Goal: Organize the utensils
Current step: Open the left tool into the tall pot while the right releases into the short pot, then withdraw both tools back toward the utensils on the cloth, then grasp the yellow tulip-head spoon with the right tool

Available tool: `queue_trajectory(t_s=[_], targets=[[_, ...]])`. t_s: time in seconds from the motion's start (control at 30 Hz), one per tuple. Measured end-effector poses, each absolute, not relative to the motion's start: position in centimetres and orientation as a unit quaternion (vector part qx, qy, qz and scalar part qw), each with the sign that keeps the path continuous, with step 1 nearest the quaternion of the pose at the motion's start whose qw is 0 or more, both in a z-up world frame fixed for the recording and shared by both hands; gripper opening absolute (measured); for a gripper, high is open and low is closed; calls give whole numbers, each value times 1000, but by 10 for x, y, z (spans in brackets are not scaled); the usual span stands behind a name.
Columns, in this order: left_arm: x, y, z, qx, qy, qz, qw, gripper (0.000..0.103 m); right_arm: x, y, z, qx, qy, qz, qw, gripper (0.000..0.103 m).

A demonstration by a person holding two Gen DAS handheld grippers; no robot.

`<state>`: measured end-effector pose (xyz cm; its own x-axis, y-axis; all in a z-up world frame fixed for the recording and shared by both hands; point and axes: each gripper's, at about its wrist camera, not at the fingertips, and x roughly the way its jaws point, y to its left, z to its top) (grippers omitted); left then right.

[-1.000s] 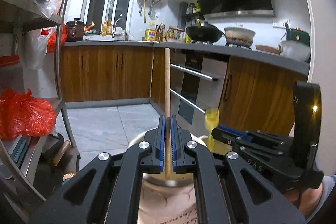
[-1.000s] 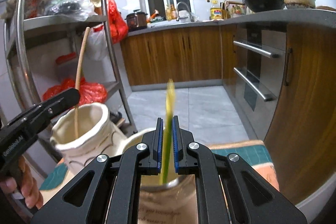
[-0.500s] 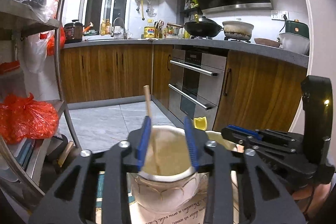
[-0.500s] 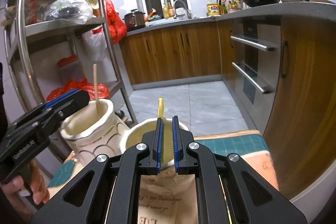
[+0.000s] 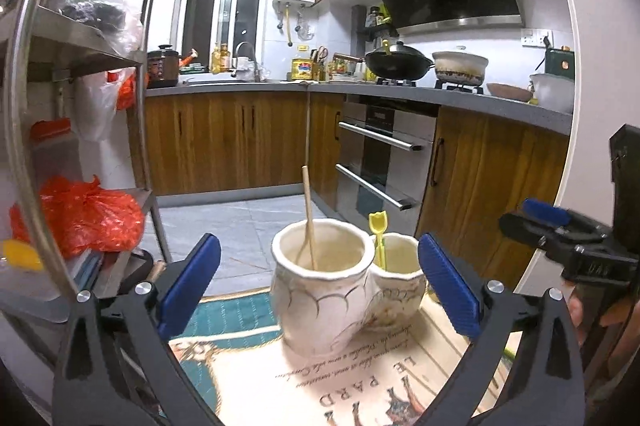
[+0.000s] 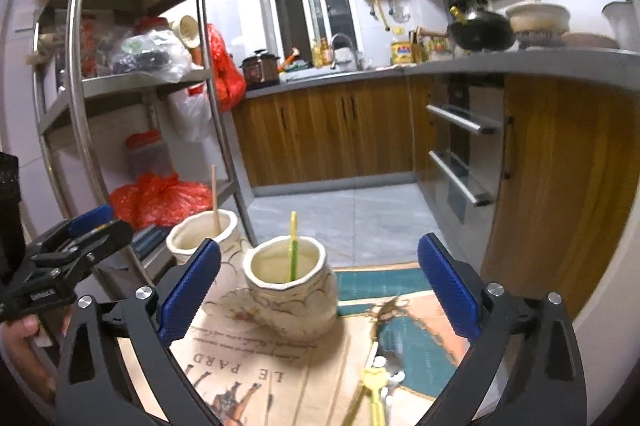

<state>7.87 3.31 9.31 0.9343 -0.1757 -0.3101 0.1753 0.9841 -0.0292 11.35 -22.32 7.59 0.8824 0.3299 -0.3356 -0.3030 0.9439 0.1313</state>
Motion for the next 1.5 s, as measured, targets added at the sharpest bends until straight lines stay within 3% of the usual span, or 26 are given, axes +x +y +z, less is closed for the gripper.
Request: queue_trajectory(t_s=[1.17, 1.27, 1.5], targets=[[27, -10, 21, 38, 234, -108, 965, 97, 76, -253, -13, -51, 317, 135, 937, 98], [29, -10, 16, 36, 241, -112, 963, 97, 78, -251, -20, -60, 331, 136, 932, 94], [31, -11, 12, 31, 247, -116, 962, 97, 80, -242, -28, -78, 353, 148, 920, 51]])
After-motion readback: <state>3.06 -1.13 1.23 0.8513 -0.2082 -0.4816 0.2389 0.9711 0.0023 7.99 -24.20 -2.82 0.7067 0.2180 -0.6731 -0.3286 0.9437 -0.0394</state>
